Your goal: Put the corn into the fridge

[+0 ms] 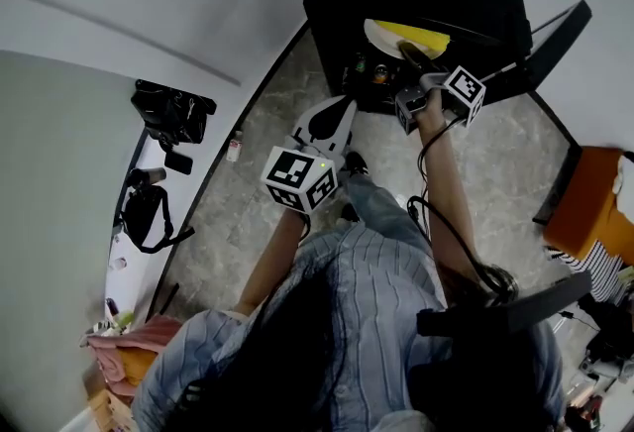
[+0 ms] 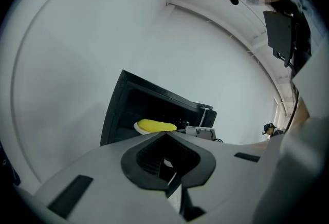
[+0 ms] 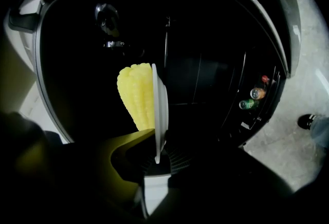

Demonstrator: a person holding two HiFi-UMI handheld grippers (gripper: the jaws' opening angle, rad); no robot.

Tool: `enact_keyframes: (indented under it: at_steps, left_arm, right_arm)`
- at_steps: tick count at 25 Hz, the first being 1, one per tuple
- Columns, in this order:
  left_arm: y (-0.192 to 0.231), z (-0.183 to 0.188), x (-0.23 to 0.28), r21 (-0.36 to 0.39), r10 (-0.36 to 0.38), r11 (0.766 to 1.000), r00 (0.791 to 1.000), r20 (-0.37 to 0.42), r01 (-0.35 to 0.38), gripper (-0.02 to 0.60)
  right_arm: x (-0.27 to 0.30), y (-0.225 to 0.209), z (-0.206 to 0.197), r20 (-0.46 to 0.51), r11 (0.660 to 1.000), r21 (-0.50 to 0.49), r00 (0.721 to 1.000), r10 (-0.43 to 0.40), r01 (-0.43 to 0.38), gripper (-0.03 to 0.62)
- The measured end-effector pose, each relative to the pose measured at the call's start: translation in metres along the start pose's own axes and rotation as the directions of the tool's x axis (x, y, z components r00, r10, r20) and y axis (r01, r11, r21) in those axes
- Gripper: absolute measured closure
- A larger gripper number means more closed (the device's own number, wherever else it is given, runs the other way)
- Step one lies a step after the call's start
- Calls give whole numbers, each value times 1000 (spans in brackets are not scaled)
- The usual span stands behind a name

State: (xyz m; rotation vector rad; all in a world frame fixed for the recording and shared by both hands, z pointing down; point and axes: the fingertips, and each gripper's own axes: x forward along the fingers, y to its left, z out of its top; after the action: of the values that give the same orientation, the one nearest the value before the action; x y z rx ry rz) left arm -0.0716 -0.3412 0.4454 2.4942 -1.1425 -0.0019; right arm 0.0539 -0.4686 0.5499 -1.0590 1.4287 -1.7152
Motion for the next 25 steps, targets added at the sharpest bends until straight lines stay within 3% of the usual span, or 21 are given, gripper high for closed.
enact_keyframes:
  at_steps: [19, 25]
  left_arm:
    - [6, -6, 6, -24, -3, 1000, 1000, -20, 2, 575]
    - [6, -8, 3, -22, -4, 1000, 1000, -28, 4, 575]
  right_arm:
    - [36, 7, 29, 37, 998, 54, 999, 12, -14, 540]
    - [34, 10, 31, 59, 1000, -4, 998, 26, -26, 540]
